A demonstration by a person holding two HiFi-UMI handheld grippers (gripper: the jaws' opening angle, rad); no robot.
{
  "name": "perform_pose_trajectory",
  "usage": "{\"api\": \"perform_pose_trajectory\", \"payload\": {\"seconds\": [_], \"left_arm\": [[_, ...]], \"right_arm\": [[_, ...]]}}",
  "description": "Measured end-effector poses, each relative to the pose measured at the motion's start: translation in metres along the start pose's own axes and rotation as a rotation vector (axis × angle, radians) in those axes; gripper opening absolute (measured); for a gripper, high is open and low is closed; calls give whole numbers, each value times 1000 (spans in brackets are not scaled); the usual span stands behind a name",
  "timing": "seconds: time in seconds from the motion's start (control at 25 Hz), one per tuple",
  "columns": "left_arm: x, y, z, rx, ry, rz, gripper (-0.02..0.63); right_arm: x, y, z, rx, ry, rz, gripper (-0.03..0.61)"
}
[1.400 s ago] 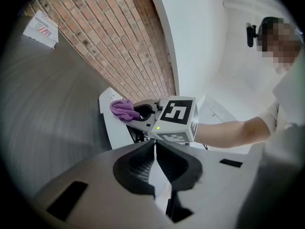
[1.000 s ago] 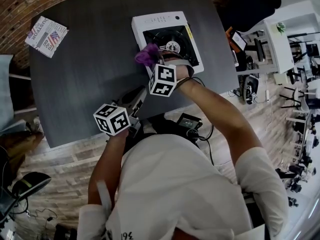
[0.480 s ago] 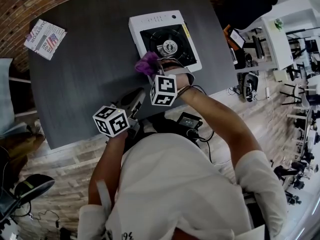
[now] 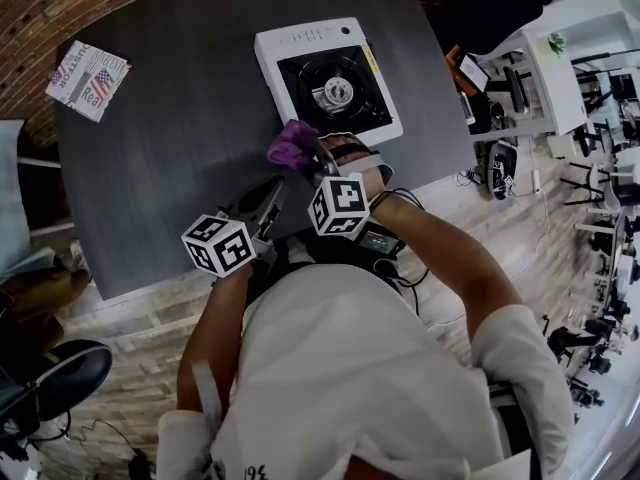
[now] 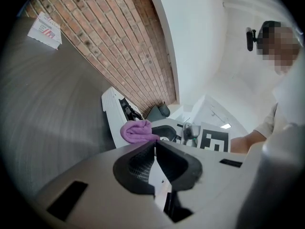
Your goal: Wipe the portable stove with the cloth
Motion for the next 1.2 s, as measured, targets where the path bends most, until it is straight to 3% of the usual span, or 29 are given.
{"api": "perform_pose_trajectory", "payload": {"seconds": [0.8, 1.2], "left_arm": [[5, 9, -24, 37, 49, 46, 18], [26, 10, -43, 43, 55, 97, 18]], "right_arm": [[-5, 44, -38, 181, 42, 31, 109], [20, 20, 39, 66, 95, 44, 109]]}}
Point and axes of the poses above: the fingertips, and each gripper's own axes: y backward along the fingers, z to its right, x out of its top, the point moved 7 cm from there along y, backward along the fingers, and after that the axes turned 4 degrees about -x, right-handed, at the moved point
